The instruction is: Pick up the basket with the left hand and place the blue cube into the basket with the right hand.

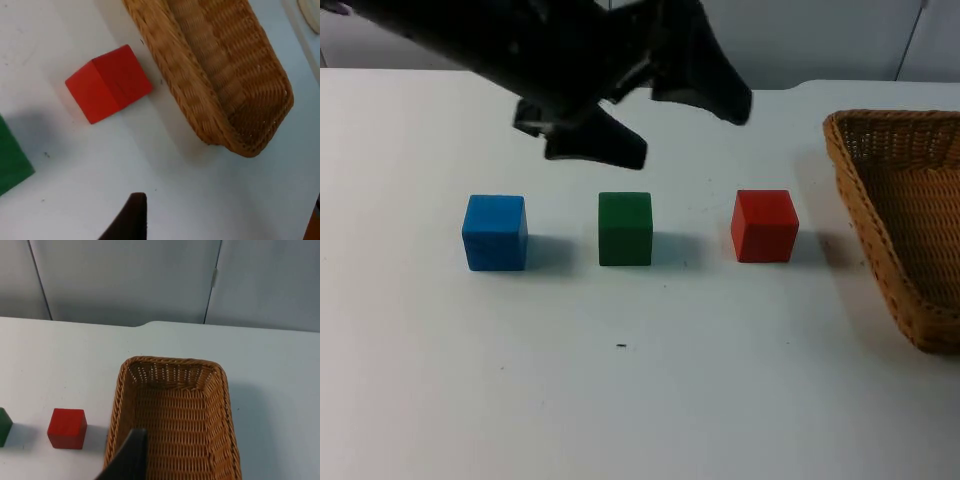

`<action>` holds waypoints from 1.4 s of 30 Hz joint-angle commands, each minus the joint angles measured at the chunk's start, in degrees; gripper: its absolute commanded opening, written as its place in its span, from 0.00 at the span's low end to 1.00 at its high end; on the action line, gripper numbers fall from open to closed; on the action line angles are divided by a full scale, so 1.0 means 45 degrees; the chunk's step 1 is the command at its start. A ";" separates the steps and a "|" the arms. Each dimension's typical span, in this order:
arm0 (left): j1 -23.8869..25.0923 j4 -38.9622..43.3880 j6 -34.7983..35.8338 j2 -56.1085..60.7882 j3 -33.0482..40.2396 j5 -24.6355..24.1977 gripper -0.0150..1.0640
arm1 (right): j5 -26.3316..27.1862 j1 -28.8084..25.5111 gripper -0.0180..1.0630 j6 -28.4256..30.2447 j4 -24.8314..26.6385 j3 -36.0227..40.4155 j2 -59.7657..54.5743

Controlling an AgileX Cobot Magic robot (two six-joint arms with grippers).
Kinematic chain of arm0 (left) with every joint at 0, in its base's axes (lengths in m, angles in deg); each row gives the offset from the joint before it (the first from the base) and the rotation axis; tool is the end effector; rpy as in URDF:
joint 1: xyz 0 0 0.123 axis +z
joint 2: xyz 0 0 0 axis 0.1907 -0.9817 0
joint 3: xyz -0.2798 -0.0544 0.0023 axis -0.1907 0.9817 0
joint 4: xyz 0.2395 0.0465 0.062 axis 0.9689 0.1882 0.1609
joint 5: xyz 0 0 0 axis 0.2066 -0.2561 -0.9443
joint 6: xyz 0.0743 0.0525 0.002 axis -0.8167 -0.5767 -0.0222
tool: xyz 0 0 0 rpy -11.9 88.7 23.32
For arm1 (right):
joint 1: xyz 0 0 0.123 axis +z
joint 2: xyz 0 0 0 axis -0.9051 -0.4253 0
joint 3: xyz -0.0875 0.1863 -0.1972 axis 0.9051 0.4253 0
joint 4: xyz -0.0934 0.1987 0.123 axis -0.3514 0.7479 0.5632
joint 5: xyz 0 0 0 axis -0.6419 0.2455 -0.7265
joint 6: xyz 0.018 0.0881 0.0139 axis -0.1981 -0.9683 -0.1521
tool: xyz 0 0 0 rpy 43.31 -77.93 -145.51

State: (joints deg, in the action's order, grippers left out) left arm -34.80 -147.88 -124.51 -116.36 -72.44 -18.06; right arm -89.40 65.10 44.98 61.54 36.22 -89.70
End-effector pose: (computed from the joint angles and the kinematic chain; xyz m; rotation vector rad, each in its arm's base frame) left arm 0.3345 -0.2137 0.2018 0.5159 2.4189 -1.1893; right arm 0.1109 0.0006 0.3916 -0.1123 2.0457 -0.0626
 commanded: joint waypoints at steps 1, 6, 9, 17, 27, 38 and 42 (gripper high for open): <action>-0.0544 0.0221 0.0611 -0.0691 -0.0694 0.0065 0.98 | 0.0173 -0.0059 0.98 0.0097 0.0077 -0.0085 -0.0013; -0.1433 0.0708 0.1693 -0.2158 -0.2004 0.0426 0.98 | 0.0159 -0.0059 0.98 0.0097 0.0109 -0.0085 -0.0013; -0.1929 0.0865 0.2282 -0.3077 -0.2875 0.0485 0.98 | 0.0159 -0.0059 0.98 0.0097 0.0109 -0.0085 -0.0013; -0.2723 0.2164 0.4255 -0.4638 -0.4843 0.0561 0.98 | 0.0257 -0.0059 0.98 0.0097 0.0395 -0.0085 -0.0013; -0.3967 0.3950 0.6696 -0.5915 -0.7166 0.0758 0.98 | 0.0332 -0.0059 0.98 0.0097 0.0390 -0.0085 -0.0013; -0.4275 0.4470 0.8760 -0.6897 -0.7875 0.1388 0.98 | 0.0332 -0.0059 0.98 0.0097 0.0738 -0.0085 -0.0013; -0.4275 0.4470 0.9010 -0.6949 -0.7875 0.1680 0.98 | 0.0393 -0.0059 0.98 0.0097 0.0732 -0.0085 -0.0013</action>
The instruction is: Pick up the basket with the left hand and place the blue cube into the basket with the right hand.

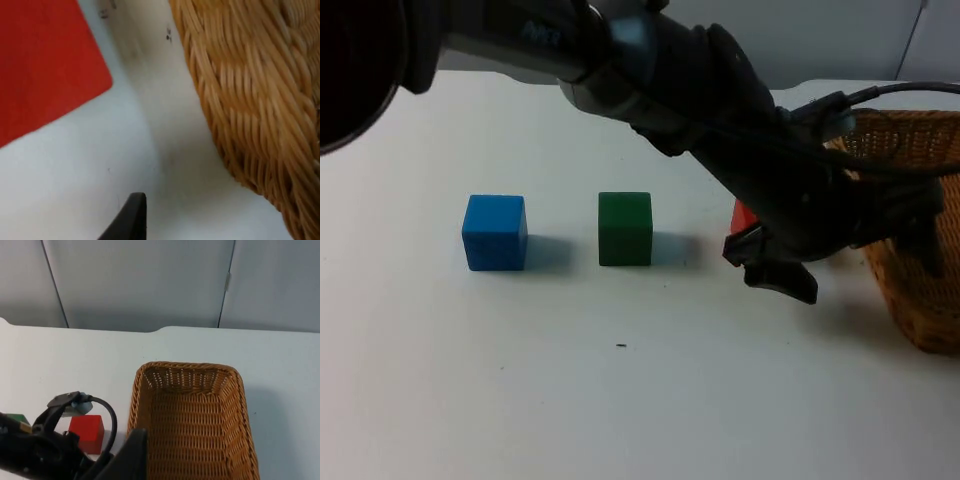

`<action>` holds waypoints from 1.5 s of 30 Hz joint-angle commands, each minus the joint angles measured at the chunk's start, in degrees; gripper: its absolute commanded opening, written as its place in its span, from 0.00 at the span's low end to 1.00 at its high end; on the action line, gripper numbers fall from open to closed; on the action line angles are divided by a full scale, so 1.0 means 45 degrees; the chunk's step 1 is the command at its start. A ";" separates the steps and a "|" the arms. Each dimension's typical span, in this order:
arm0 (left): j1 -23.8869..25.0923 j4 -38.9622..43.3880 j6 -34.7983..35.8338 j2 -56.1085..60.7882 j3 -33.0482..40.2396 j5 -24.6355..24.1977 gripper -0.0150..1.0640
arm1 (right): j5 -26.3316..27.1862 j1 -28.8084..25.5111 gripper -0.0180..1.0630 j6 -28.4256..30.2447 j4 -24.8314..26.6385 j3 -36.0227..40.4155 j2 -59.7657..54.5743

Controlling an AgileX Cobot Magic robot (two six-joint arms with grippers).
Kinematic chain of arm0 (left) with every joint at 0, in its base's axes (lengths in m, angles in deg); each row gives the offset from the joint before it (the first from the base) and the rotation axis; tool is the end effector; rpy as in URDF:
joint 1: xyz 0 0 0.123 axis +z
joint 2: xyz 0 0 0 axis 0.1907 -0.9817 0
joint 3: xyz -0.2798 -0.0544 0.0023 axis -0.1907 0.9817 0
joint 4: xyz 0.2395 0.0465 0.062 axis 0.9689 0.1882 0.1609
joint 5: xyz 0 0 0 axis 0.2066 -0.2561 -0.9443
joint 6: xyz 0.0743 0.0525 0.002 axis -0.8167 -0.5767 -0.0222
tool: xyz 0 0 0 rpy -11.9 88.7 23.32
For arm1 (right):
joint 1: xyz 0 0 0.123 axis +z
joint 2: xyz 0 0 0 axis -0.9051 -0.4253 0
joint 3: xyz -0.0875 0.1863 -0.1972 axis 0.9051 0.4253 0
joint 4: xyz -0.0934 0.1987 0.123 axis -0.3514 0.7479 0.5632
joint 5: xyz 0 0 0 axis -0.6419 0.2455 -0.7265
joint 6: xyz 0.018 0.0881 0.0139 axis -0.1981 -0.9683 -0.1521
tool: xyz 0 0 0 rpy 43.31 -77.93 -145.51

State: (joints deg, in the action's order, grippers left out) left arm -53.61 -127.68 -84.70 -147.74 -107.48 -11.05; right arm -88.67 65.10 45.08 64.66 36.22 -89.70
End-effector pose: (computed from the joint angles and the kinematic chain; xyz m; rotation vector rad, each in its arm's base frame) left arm 0.3492 -0.3813 0.0983 0.4136 2.7287 -1.1107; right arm 0.1114 0.0041 0.3927 -0.0999 2.0319 -0.0005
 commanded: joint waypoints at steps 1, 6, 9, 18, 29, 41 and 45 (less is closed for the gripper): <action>-0.0095 -0.0042 0.0248 0.0011 -0.0087 0.0248 0.98 | 0.0292 -0.0059 0.98 0.0076 0.0038 -0.0085 -0.0013; -0.0239 -0.0191 0.0730 -0.0067 -0.0087 0.0660 0.98 | 0.0379 -0.0059 0.98 0.0076 0.0038 -0.0085 -0.0013; -0.0523 -0.0214 0.0821 -0.0153 -0.0087 0.0990 0.98 | 0.0379 -0.0059 0.98 0.0076 0.0038 -0.0085 -0.0013; -0.0844 -0.0494 0.0927 -0.0555 -0.0476 0.1416 0.98 | 0.0376 -0.0059 0.98 0.0076 0.0293 -0.0085 -0.0013; -0.0981 -0.0472 0.1693 -0.1299 -0.1661 0.0836 0.98 | 0.0303 -0.0059 0.98 0.0076 0.0362 -0.0085 -0.0013; -0.0981 -0.0423 0.2159 -0.1326 -0.1661 0.1249 0.63 | 0.0374 -0.0059 0.98 0.0076 0.0362 -0.0085 -0.0013; -0.0981 -0.0473 0.2297 -0.1326 -0.1661 0.1467 0.63 | 0.0374 -0.0059 0.98 0.0076 0.0362 -0.0085 -0.0013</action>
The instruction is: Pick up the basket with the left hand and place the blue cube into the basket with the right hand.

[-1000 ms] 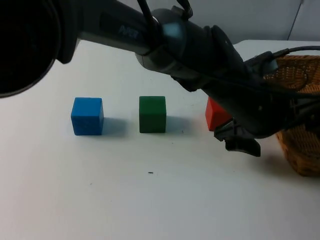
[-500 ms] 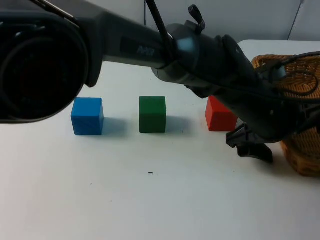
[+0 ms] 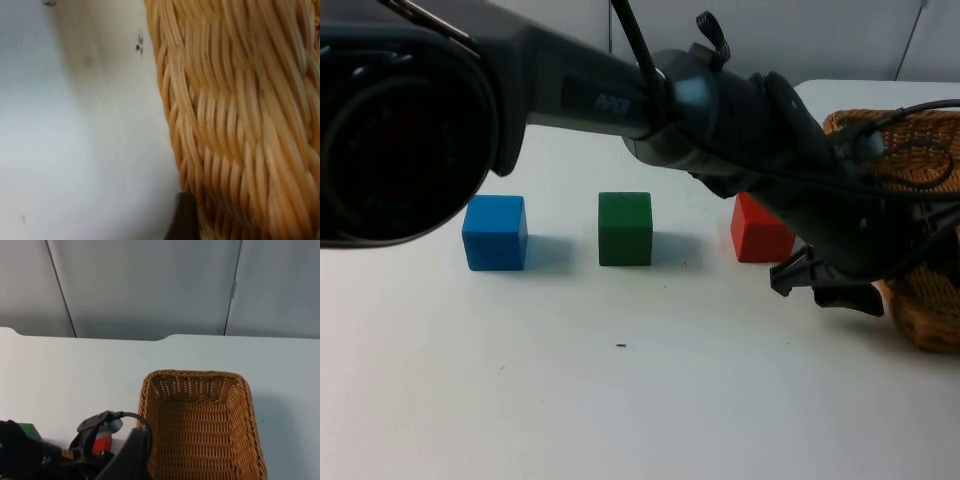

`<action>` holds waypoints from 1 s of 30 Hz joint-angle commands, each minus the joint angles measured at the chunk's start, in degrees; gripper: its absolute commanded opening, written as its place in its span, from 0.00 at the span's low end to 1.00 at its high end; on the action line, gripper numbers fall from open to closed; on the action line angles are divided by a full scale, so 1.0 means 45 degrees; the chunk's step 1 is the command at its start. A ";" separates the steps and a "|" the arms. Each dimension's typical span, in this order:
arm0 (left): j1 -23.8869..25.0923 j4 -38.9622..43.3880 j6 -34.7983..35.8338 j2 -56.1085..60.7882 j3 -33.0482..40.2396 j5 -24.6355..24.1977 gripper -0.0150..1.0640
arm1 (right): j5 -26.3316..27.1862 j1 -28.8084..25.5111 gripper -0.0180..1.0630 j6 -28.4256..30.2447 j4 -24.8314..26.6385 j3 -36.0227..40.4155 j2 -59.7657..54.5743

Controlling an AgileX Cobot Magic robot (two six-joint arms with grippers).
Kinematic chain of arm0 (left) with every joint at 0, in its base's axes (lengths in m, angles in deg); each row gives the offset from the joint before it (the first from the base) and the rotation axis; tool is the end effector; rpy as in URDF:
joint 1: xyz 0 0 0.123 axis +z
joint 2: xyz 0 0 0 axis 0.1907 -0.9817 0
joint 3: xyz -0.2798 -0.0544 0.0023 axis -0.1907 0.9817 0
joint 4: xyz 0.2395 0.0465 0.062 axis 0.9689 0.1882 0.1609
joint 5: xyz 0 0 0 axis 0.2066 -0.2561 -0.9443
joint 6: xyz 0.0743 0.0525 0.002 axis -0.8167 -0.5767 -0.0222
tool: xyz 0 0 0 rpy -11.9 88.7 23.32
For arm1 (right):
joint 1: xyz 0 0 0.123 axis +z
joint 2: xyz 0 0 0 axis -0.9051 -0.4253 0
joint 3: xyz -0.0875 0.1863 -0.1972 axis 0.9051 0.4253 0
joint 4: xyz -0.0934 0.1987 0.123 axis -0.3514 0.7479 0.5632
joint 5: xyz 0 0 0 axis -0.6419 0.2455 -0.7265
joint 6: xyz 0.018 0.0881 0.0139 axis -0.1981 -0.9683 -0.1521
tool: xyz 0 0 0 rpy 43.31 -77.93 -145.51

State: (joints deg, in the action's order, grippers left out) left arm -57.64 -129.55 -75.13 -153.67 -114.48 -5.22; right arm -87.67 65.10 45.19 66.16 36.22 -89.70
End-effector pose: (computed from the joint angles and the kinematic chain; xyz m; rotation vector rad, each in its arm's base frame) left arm 0.3424 -0.4191 0.0800 0.1914 2.7188 -1.1767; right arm 0.1121 0.0058 0.3942 -0.0936 2.0135 0.0277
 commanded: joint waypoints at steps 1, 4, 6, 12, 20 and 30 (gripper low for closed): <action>-0.0087 -0.0060 0.0274 -0.0008 -0.0107 0.0203 0.63 | 0.0150 -0.0059 0.98 0.0052 0.0028 -0.0085 -0.0013; -0.0087 -0.0034 0.0326 -0.0008 -0.0107 0.0263 0.63 | 0.0150 -0.0059 0.98 0.0052 0.0028 -0.0085 -0.0013; -0.0087 -0.0034 0.0326 -0.0008 -0.0107 0.0291 0.63 | 0.0150 -0.0059 0.98 0.0052 0.0028 -0.0085 -0.0013; -0.0087 -0.0034 0.0348 -0.0008 -0.0107 0.0351 0.62 | 0.0197 -0.0059 0.98 0.0052 0.0028 -0.0085 -0.0013; -0.0087 -0.0030 0.0219 -0.0008 -0.0107 0.0707 0.24 | 0.0197 -0.0059 0.98 0.0052 0.0028 -0.0085 -0.0013; -0.0087 -0.0454 0.0219 -0.0008 -0.0107 0.0985 0.01 | 0.0221 -0.0059 0.98 0.0052 0.0028 -0.0085 -0.0013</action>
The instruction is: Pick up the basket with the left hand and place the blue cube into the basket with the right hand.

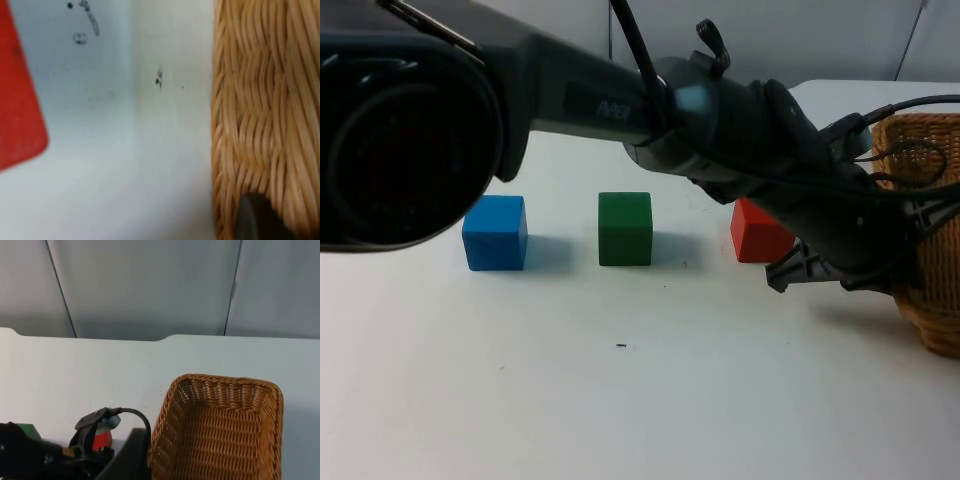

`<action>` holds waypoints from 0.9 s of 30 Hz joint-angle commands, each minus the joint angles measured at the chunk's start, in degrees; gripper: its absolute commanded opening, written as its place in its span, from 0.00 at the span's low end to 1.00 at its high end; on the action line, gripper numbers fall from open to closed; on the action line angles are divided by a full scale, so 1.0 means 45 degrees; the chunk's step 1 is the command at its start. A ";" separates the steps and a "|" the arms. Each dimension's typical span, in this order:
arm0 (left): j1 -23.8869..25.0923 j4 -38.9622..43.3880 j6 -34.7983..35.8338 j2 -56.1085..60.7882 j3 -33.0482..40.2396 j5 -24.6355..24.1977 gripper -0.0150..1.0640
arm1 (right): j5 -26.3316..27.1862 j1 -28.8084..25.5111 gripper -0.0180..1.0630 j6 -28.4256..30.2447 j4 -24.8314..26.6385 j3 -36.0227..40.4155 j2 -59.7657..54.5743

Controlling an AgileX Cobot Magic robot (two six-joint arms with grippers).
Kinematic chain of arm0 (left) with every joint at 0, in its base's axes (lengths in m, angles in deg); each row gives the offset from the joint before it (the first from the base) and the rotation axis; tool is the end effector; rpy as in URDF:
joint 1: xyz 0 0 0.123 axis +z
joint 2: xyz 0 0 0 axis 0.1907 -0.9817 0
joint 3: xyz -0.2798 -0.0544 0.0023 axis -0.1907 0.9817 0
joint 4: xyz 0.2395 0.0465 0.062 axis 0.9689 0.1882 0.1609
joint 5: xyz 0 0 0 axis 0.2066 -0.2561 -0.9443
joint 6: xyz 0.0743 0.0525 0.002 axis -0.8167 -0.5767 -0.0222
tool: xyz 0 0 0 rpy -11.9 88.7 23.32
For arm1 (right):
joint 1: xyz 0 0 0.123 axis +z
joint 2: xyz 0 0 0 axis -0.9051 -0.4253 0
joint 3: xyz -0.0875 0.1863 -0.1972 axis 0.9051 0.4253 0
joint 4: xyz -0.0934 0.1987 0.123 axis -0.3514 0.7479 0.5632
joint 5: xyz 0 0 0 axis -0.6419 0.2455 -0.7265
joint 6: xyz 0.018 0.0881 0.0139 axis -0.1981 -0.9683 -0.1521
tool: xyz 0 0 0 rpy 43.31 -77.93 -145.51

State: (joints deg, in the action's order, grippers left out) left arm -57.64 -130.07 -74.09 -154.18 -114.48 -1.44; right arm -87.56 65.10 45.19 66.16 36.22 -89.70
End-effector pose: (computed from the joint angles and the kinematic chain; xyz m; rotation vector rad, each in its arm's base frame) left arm 0.3480 -0.4189 0.0765 0.1130 2.6810 -1.1626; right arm 0.1121 0.0058 0.3944 -0.0934 2.0116 0.0276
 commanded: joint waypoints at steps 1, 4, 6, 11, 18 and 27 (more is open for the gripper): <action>-0.0087 -0.0436 -0.0012 0.0130 -0.0107 0.0142 0.01 | 0.0198 -0.0059 0.98 0.0052 0.0028 -0.0085 -0.0013; -0.0087 -0.0495 0.0042 0.0307 -0.0107 0.0142 0.01 | 0.0220 -0.0059 0.98 0.0052 0.0028 -0.0085 -0.0013; -0.0087 -0.0495 0.0042 0.0698 -0.0107 0.0224 0.01 | 0.0220 -0.0059 0.98 0.0052 0.0028 -0.0085 -0.0013; -0.0061 0.0180 0.0042 0.1600 -0.0107 0.0116 0.01 | 0.0220 -0.0059 0.98 0.0052 0.0028 -0.0085 -0.0013; 0.0512 0.1118 0.0442 0.2844 -0.0107 -0.0479 0.01 | 0.0220 -0.0059 0.98 0.0052 0.0028 -0.0085 -0.0013; 0.2238 0.1896 0.0070 0.5304 0.2804 -0.0971 0.01 | 0.0220 -0.0059 0.98 0.0052 0.0028 -0.0085 -0.0013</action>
State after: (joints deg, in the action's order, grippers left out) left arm -49.19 -121.88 -72.30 -134.49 -105.79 -6.33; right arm -87.20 65.10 45.19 66.16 36.22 -89.70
